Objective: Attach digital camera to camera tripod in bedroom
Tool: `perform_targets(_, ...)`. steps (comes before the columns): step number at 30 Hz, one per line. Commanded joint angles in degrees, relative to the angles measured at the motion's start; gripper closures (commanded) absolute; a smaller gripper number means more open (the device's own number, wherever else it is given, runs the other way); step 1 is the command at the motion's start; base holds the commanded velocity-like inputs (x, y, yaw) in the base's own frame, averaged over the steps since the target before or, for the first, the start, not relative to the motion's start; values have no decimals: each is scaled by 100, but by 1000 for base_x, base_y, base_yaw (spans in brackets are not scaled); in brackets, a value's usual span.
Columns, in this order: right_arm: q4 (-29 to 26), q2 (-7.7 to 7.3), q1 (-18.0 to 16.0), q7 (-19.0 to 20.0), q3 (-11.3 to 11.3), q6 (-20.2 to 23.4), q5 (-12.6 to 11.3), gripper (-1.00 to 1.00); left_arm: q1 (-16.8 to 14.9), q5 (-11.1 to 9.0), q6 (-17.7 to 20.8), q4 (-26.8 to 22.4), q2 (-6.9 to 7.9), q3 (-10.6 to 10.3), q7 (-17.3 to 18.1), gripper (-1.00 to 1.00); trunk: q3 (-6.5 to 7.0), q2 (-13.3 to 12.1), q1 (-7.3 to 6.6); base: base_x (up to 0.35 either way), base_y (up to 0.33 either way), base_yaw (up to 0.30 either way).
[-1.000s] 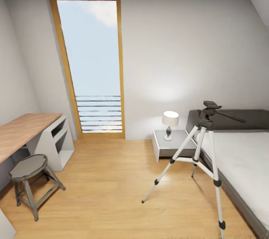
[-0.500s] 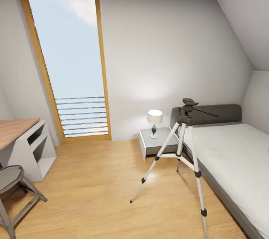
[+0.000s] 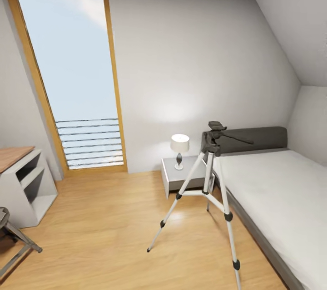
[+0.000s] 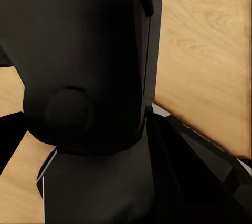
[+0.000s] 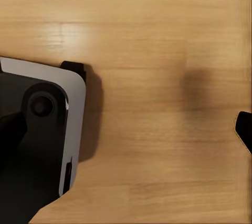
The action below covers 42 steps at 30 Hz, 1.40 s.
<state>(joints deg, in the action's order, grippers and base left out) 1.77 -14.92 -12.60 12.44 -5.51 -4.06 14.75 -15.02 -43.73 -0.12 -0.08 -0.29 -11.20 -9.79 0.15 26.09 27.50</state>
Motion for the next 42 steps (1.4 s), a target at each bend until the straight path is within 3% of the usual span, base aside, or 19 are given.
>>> perform_targets(1, 18, -3, -6, 11, -48, -34, 53, -100, -1, -27, 1, -1, -1, -53, -28, 100, -2, 4, 4, 158, -259, -2)
perform_targets(18, 16, -3, -6, -4, -46, -43, 54, -100, -1, -30, -13, 0, 5, -53, -30, 100, -2, 4, 4, 110, -272, 0)
perform_targets(42, 16, 6, -6, -8, -46, -25, 48, -100, -1, -77, -14, 0, -2, -49, -32, 100, -2, 4, 4, -45, -268, 14)
